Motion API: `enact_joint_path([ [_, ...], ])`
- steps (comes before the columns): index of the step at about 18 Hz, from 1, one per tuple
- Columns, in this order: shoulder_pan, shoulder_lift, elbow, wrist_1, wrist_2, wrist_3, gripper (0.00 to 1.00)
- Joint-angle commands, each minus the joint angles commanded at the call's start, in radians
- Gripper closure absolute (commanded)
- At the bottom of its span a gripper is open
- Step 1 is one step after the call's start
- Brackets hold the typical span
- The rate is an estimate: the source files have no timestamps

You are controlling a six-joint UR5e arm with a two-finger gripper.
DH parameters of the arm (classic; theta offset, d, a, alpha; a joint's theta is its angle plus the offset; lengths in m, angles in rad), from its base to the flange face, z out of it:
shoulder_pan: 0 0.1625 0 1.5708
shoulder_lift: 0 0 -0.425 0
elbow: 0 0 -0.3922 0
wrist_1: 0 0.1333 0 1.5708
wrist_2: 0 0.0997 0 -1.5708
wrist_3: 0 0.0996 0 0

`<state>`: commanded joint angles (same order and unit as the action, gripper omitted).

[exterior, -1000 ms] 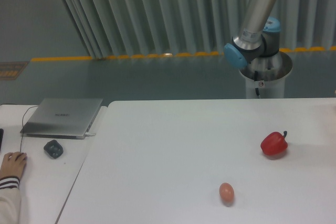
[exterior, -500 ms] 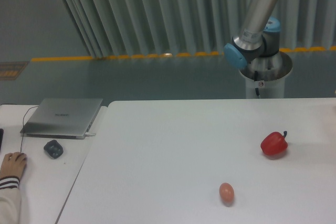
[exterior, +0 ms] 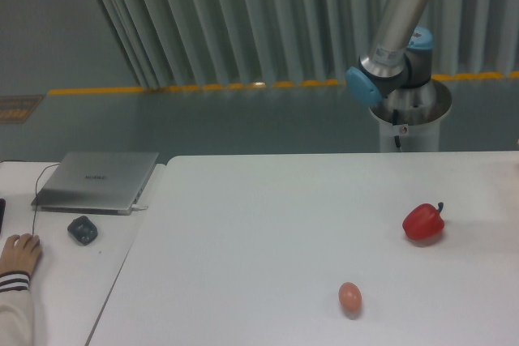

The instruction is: Place the green pepper on the table

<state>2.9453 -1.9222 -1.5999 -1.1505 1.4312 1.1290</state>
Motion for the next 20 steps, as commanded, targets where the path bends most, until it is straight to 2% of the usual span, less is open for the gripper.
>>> enact_joint_path([
  [4,-0.044,0.077,0.003,-0.006,0.000,0.000,0.51],
  [7,-0.093,0.143,0.003,-0.035,0.002,-0.003,0.50],
  [10,-0.164,0.170,0.002,-0.031,0.006,-0.014,0.47],
  [13,-0.244,0.155,0.002,-0.019,0.018,-0.061,0.45],
  [18,-0.354,0.075,0.003,0.029,0.032,-0.104,0.44],
  [20,-0.405,0.036,0.003,0.041,0.089,-0.104,0.42],
])
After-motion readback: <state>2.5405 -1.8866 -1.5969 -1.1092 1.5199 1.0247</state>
